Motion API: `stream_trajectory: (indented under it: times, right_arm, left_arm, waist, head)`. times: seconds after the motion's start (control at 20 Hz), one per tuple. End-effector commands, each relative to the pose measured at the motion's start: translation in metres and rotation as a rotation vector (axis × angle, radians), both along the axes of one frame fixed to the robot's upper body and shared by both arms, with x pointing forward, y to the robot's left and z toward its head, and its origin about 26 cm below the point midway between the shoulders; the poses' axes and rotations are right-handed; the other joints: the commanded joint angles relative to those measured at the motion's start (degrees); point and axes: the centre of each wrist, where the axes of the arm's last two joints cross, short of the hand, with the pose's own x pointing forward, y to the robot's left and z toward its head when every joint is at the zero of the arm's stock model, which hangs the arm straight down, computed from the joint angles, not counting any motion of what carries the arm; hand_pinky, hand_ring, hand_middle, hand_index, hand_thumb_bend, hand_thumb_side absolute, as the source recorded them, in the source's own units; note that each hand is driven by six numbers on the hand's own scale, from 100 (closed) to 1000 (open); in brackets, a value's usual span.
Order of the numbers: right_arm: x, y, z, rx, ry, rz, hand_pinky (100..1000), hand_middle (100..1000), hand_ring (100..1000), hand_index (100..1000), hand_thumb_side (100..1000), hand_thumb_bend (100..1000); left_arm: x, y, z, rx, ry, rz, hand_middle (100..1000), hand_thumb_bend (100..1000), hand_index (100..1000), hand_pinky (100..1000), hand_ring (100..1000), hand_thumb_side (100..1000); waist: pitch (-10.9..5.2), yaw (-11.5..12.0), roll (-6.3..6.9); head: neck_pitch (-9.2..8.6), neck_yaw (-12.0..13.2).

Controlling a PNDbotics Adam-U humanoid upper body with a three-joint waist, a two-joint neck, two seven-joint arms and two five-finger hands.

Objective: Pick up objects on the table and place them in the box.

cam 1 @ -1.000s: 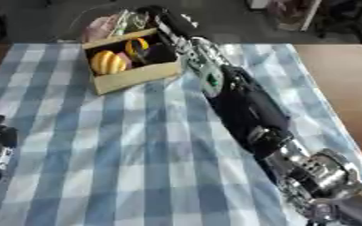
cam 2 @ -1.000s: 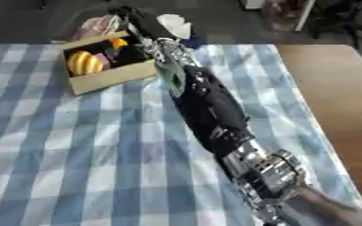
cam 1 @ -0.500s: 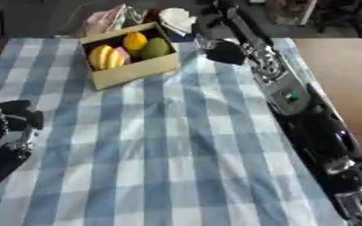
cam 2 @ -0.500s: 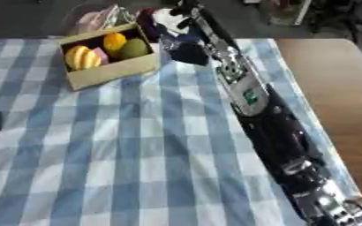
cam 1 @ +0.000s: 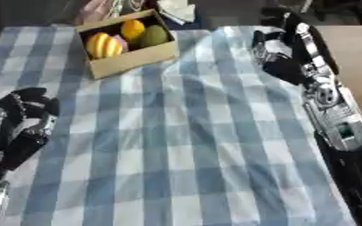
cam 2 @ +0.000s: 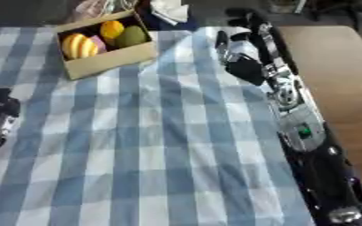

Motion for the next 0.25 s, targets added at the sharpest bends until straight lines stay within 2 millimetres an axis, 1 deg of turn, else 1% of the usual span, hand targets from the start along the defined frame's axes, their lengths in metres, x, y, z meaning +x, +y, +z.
stream_trajectory:
  times: [0.05, 0.25]
  right_arm:
    - [-0.008, -0.009, 0.004, 0.032, -0.030, -0.010, 709, 828, 827, 809, 262, 100]
    - [-0.019, -0.018, -0.017, 0.107, 0.010, -0.046, 703, 814, 820, 793, 274, 100]
  left_arm:
    - [-0.001, 0.002, 0.002, -0.020, -0.032, 0.012, 601, 310, 756, 675, 566, 539]
    - [-0.002, 0.004, -0.004, -0.064, -0.038, 0.037, 601, 301, 756, 675, 569, 546]
  waist:
    - [-0.70, -0.23, -0.43]
    - [-0.59, -0.41, -0.21]
  head:
    - [0.70, 0.84]
    - [1.02, 1.69]
